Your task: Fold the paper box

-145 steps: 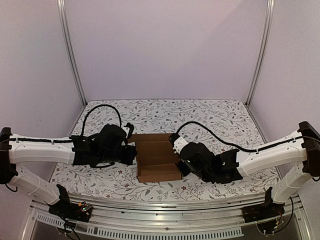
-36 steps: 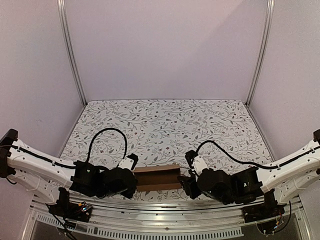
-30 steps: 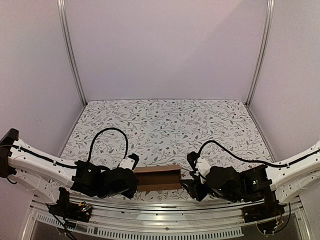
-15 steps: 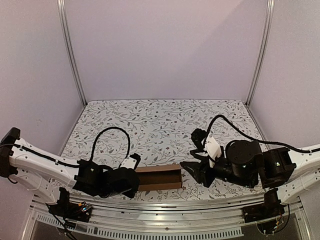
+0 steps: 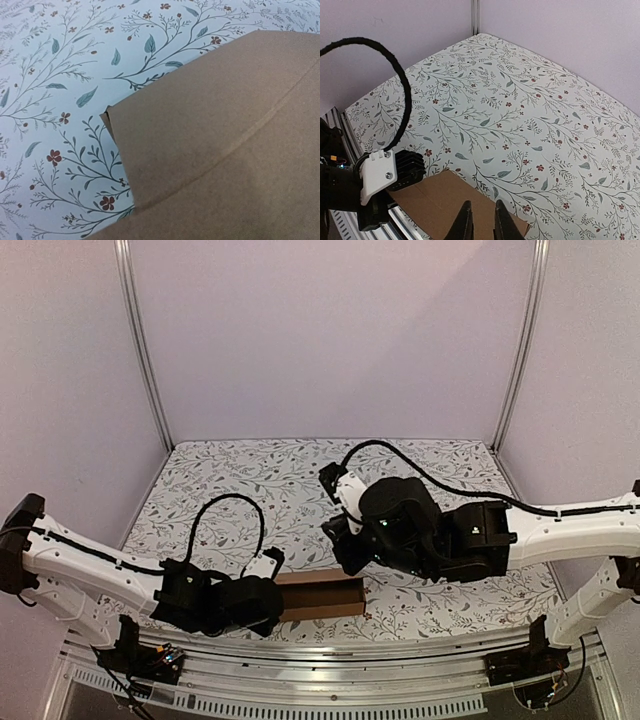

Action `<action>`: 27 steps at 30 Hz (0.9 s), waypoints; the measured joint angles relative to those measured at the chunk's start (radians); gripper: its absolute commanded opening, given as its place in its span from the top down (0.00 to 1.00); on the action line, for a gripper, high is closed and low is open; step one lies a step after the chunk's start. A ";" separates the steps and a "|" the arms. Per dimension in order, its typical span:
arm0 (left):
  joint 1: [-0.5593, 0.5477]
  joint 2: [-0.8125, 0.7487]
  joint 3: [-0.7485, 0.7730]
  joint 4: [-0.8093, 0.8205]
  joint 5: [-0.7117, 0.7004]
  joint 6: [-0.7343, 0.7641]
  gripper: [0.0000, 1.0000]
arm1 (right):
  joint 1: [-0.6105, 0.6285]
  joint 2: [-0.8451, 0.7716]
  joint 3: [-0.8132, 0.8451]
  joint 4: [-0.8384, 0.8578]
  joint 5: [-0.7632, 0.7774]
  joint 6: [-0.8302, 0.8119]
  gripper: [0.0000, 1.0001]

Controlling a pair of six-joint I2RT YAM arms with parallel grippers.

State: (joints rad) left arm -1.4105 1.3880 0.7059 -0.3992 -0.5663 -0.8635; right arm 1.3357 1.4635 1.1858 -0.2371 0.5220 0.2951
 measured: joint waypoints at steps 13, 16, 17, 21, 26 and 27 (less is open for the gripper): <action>-0.021 0.011 0.013 -0.037 0.008 -0.010 0.74 | -0.014 0.251 0.038 0.002 -0.064 0.155 1.00; -0.029 0.011 0.016 -0.036 0.009 -0.011 0.70 | -0.014 0.285 0.038 0.011 -0.066 0.174 1.00; -0.031 0.011 0.016 -0.037 0.010 -0.013 0.68 | -0.014 0.296 0.038 0.018 -0.068 0.179 1.00; -0.044 0.005 0.017 -0.039 0.013 -0.016 0.63 | -0.014 0.336 0.038 0.039 -0.078 0.200 1.00; -0.061 -0.066 0.002 -0.032 0.027 -0.024 0.60 | -0.014 0.375 0.038 0.065 -0.089 0.224 1.00; -0.063 -0.088 -0.010 -0.026 0.034 -0.024 0.60 | -0.014 0.380 0.038 0.071 -0.089 0.227 1.00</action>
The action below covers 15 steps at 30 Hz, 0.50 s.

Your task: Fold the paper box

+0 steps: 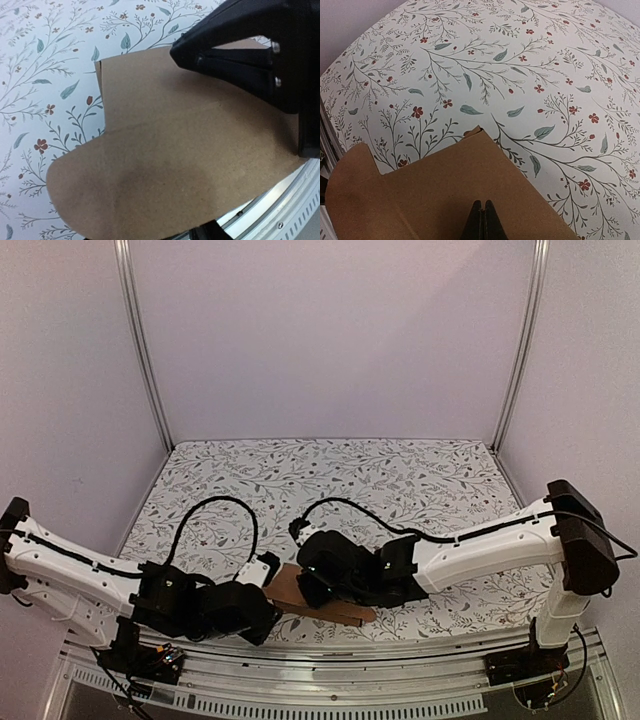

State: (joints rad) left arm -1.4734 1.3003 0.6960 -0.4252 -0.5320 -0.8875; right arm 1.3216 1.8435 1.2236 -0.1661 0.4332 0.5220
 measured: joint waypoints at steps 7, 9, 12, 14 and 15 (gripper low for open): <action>-0.019 -0.210 -0.146 0.010 0.075 -0.003 0.58 | 0.000 0.030 0.000 0.034 -0.005 0.021 1.00; -0.021 -0.295 -0.177 0.013 0.098 -0.002 0.57 | 0.000 0.032 0.000 0.042 -0.007 0.024 1.00; -0.022 -0.431 -0.204 0.016 0.111 0.004 0.56 | 0.000 0.038 -0.001 0.053 -0.010 0.025 1.00; -0.023 -0.517 -0.209 0.015 0.106 0.005 0.55 | 0.000 0.041 -0.001 0.060 -0.011 0.027 1.00; -0.023 -0.557 -0.209 0.015 0.100 0.006 0.55 | 0.000 0.043 -0.001 0.064 -0.014 0.028 1.00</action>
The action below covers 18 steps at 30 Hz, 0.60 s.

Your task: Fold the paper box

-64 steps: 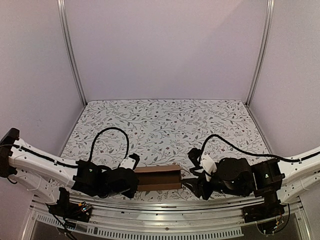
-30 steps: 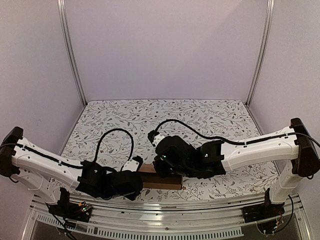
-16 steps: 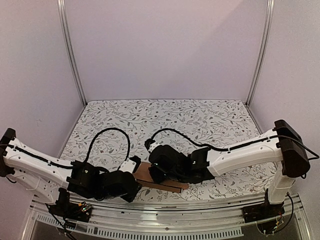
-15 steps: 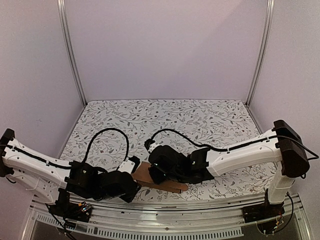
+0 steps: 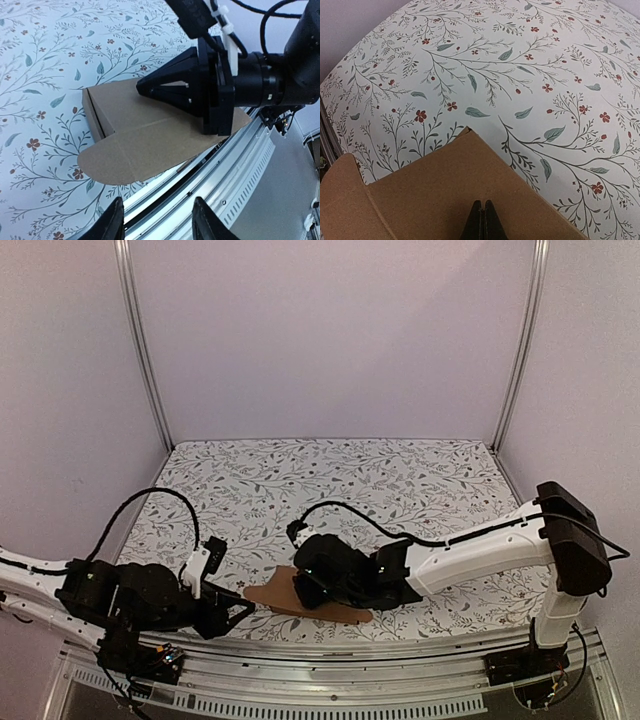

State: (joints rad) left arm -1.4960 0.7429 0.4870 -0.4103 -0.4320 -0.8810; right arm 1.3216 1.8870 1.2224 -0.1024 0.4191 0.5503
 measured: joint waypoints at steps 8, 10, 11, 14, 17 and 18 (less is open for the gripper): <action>0.016 -0.031 0.024 -0.048 -0.054 0.044 0.55 | -0.001 0.019 -0.020 0.027 -0.011 0.002 1.00; 0.045 0.003 0.047 -0.058 -0.051 0.061 0.55 | -0.001 0.019 -0.022 0.033 -0.012 0.002 1.00; 0.067 0.024 0.058 -0.059 -0.045 0.071 0.55 | -0.001 0.019 -0.025 0.036 -0.013 0.001 1.00; 0.142 0.076 0.077 -0.051 -0.011 0.104 0.55 | -0.001 0.018 -0.026 0.041 -0.018 -0.005 1.00; 0.213 0.107 0.085 -0.047 0.032 0.126 0.56 | -0.001 0.018 -0.027 0.042 -0.022 -0.010 1.00; 0.231 0.113 0.086 -0.044 0.041 0.129 0.57 | -0.001 0.019 -0.027 0.043 -0.024 -0.010 1.00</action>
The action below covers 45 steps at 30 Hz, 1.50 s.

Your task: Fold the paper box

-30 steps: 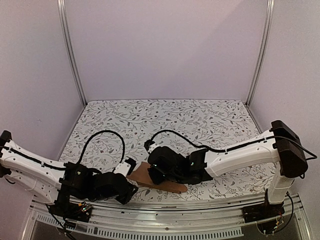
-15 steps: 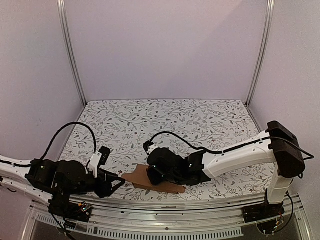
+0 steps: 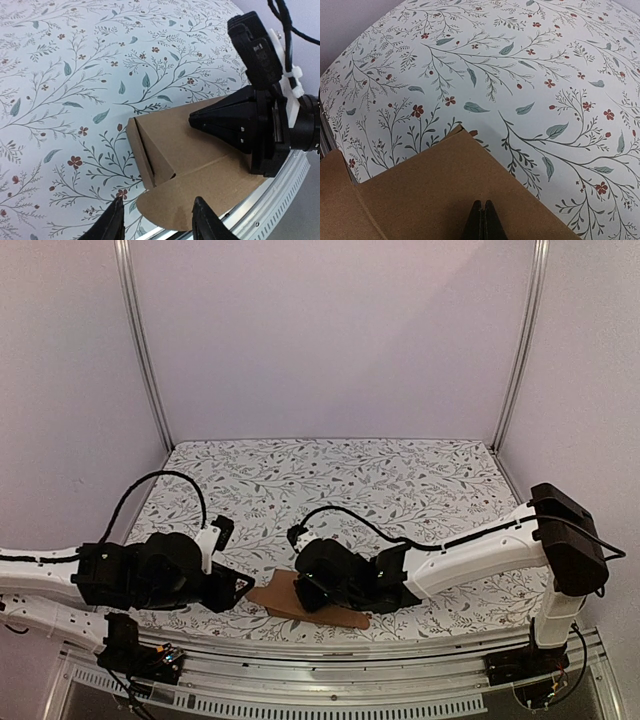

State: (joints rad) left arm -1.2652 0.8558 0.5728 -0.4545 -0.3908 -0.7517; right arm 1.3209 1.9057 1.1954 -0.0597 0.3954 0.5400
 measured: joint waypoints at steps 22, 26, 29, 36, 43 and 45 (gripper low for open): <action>0.349 0.098 -0.177 0.283 0.526 -0.071 1.00 | 0.000 0.001 -0.002 0.009 -0.014 -0.004 1.00; 0.354 0.174 -0.178 0.347 0.591 -0.071 1.00 | 0.000 0.002 -0.002 0.009 -0.014 -0.004 1.00; 0.356 0.219 -0.178 0.383 0.624 -0.071 1.00 | 0.000 0.002 -0.002 0.009 -0.014 -0.004 1.00; 0.357 0.283 -0.178 0.436 0.655 -0.067 1.00 | 0.000 0.005 -0.002 0.008 -0.018 -0.004 1.00; 0.358 0.356 -0.172 0.498 0.691 -0.061 1.00 | 0.000 0.032 -0.006 -0.002 -0.032 -0.003 1.00; 0.358 0.363 -0.169 0.502 0.695 -0.060 1.00 | 0.000 0.032 -0.006 -0.002 -0.032 -0.003 1.00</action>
State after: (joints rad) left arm -0.9073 1.2186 0.4042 0.0479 0.3042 -0.8116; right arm 1.3209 1.9373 1.1889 -0.0616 0.3634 0.5373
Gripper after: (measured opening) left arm 0.004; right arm 0.005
